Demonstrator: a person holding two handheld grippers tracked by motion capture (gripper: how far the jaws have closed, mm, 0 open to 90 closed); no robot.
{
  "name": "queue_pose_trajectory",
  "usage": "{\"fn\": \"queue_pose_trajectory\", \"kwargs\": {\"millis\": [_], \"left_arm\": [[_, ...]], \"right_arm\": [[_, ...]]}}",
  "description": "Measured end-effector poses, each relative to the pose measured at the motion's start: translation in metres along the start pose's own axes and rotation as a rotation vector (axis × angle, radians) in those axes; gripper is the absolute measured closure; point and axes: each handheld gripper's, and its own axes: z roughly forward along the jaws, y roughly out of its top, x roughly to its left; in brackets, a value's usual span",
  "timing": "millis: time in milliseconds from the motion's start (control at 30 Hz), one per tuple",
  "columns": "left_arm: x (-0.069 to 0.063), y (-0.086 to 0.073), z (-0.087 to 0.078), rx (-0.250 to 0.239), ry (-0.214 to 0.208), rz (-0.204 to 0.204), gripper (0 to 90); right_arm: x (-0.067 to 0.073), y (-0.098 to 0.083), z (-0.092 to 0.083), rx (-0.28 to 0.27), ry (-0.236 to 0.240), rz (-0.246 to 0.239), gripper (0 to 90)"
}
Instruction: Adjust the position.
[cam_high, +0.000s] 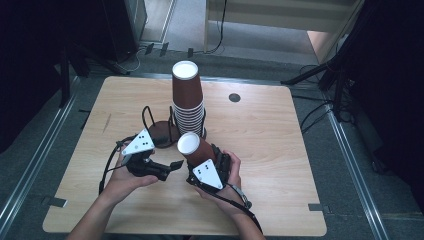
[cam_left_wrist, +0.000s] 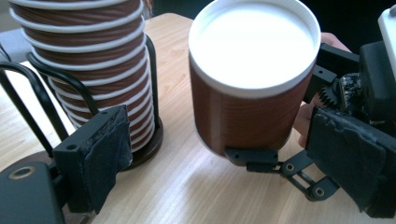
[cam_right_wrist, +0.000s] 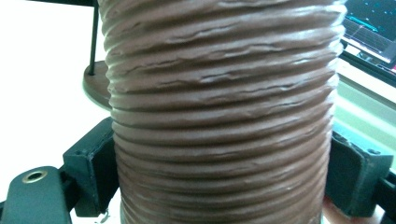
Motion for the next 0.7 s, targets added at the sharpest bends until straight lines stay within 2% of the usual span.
{"fn": "queue_pose_trajectory", "kwargs": {"millis": [233, 400, 700], "left_arm": [[-0.002, 0.001, 0.002, 0.019, -0.027, -0.004, 7.5], [-0.004, 0.0, 0.003, 0.037, -0.038, -0.005, 7.6], [-0.008, 0.0, 0.007, 0.089, -0.051, 0.018, 8.1]], "right_arm": [[0.007, -0.001, -0.001, -0.004, 0.011, -0.043, 12.8], [0.014, 0.0, -0.002, -0.017, 0.02, -0.095, 12.8], [0.024, 0.0, -0.003, -0.032, 0.046, -0.155, 12.7]]}}
